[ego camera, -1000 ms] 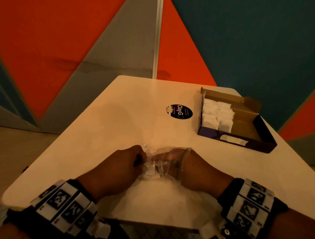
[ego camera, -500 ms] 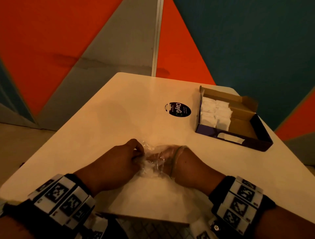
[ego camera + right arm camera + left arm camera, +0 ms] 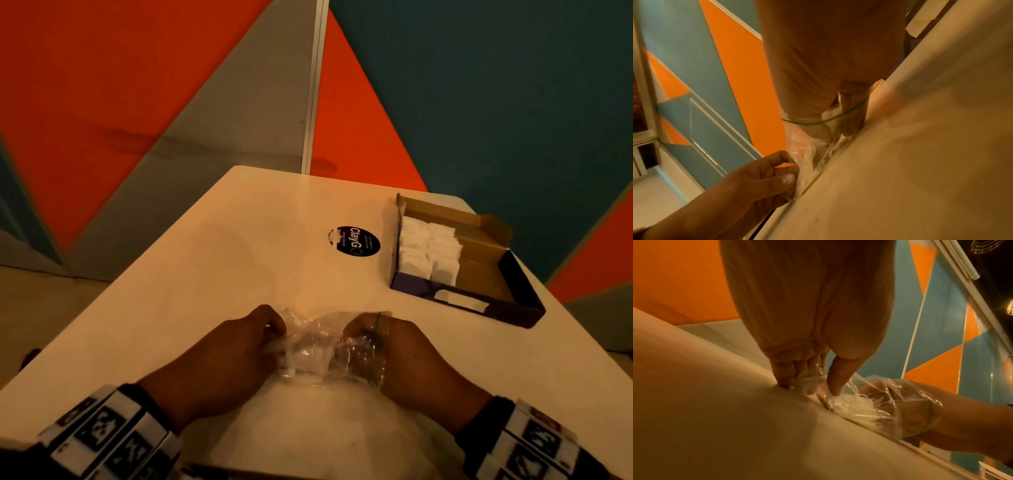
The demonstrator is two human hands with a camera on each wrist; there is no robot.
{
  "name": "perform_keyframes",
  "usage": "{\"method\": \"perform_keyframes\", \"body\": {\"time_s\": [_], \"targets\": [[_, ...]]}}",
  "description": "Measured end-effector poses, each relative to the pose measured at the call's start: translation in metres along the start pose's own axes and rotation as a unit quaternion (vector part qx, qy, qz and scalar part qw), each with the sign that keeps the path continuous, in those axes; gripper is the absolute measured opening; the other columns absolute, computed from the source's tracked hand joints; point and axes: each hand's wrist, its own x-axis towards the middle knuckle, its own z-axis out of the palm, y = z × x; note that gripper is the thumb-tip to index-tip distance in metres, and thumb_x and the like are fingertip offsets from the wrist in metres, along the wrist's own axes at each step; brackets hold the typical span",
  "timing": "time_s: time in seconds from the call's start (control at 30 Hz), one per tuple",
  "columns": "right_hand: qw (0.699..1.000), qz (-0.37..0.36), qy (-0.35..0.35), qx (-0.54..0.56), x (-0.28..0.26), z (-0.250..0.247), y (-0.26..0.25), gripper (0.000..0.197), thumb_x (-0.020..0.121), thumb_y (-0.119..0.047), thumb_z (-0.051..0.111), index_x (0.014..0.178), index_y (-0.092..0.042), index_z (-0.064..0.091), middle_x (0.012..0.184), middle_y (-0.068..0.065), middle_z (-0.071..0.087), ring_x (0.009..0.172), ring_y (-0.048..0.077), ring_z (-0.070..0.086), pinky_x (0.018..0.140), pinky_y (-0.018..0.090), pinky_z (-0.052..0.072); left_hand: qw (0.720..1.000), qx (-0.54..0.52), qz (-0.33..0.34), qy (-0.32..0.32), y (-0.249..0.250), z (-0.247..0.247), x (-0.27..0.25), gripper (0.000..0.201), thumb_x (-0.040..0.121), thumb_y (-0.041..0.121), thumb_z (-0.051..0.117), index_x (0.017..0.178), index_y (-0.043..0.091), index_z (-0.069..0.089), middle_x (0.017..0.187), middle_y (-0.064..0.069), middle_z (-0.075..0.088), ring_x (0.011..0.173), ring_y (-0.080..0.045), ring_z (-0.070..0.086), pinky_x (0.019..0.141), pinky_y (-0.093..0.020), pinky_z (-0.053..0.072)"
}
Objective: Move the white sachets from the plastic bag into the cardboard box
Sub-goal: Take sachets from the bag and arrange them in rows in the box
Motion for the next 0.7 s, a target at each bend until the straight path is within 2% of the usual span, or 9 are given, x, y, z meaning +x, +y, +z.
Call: {"method": "perform_keyframes", "body": {"time_s": [0.1,0.13,0.23,0.33,0.4,0.43,0.53,0.6,0.7], "targets": [[0.996,0.035,-0.048,0.064,0.001,0.002,-0.009,0.038,0.089,-0.011,0.067,0.111,-0.039,0.055,0.11,-0.022,0.057,0.102,-0.007,0.057,0.096,0.011,0.044,1.0,-0.001,-0.005,0.0,0.0,0.001,0.001,0.029,0.095,0.032,0.059,0.12,0.037,0.046,0.119,0.012,0.067,0.1,-0.005,0.064,0.089,-0.028,0.053],[0.995,0.034,-0.076,0.056,0.002,0.002,-0.014,0.037,0.093,-0.009,0.062,0.117,-0.033,0.05,0.111,-0.024,0.051,0.101,-0.015,0.049,0.098,0.005,0.038,1.0,-0.002,-0.007,-0.003,0.0,0.001,0.001,0.029,0.095,0.033,0.06,0.119,0.038,0.046,0.119,0.012,0.066,0.1,-0.005,0.064,0.089,-0.03,0.054],[0.994,0.034,-0.107,0.017,0.009,0.002,-0.016,0.04,0.097,-0.001,0.051,0.133,-0.015,0.039,0.117,-0.014,0.049,0.094,-0.017,0.039,0.081,-0.009,0.029,1.0,-0.003,-0.007,-0.01,-0.001,0.0,0.002,0.028,0.094,0.033,0.059,0.118,0.04,0.045,0.117,0.013,0.066,0.097,-0.005,0.064,0.089,-0.032,0.054],[0.992,0.006,-0.112,-0.05,0.015,0.005,-0.016,0.036,0.098,-0.007,0.054,0.134,-0.003,0.054,0.134,0.002,0.055,0.117,0.001,0.047,0.106,0.012,0.034,1.0,0.005,-0.007,-0.016,-0.002,-0.001,0.002,0.028,0.095,0.033,0.057,0.119,0.04,0.044,0.113,0.014,0.066,0.094,-0.005,0.064,0.088,-0.031,0.054],[0.993,0.035,-0.062,-0.098,0.013,0.003,-0.014,0.024,0.092,-0.004,0.058,0.114,0.001,0.067,0.108,0.007,0.07,0.105,0.017,0.063,0.1,0.039,0.047,1.0,0.005,-0.007,-0.01,-0.002,-0.001,0.001,0.026,0.095,0.034,0.057,0.116,0.043,0.044,0.105,0.014,0.068,0.088,-0.005,0.065,0.082,-0.029,0.055],[0.996,0.027,-0.053,-0.067,0.009,0.001,-0.015,0.017,0.09,-0.003,0.058,0.1,-0.008,0.071,0.087,0.007,0.07,0.089,0.02,0.067,0.09,0.041,0.054,1.0,0.003,-0.006,-0.008,-0.002,-0.001,0.001,0.026,0.094,0.035,0.057,0.114,0.044,0.044,0.102,0.015,0.069,0.086,-0.005,0.065,0.081,-0.029,0.054],[0.995,-0.007,-0.079,0.054,-0.001,-0.003,-0.026,0.047,0.098,0.003,0.045,0.099,-0.032,0.076,0.071,-0.003,0.07,0.077,0.003,0.069,0.076,0.016,0.054,1.0,0.008,-0.006,-0.01,-0.002,0.0,0.002,0.028,0.092,0.038,0.06,0.114,0.044,0.044,0.106,0.016,0.067,0.089,-0.003,0.063,0.084,-0.028,0.053],[0.996,0.048,-0.072,-0.022,-0.002,-0.005,-0.03,0.027,0.093,0.004,0.053,0.099,-0.012,0.074,0.057,-0.001,0.054,0.069,0.015,0.066,0.063,0.016,0.051,1.0,0.007,-0.01,-0.013,-0.001,0.0,0.002,0.03,0.092,0.038,0.061,0.117,0.043,0.044,0.11,0.015,0.066,0.091,-0.004,0.063,0.086,-0.027,0.053],[0.985,0.062,-0.085,-0.134,0.003,-0.005,-0.033,0.011,0.088,-0.004,0.058,0.091,0.003,0.065,0.058,0.005,0.046,0.071,0.029,0.061,0.069,0.032,0.053,1.0,0.013,-0.005,-0.011,0.0,0.001,0.001,0.032,0.092,0.037,0.061,0.118,0.042,0.044,0.108,0.015,0.066,0.089,-0.004,0.063,0.083,-0.026,0.054]]}}
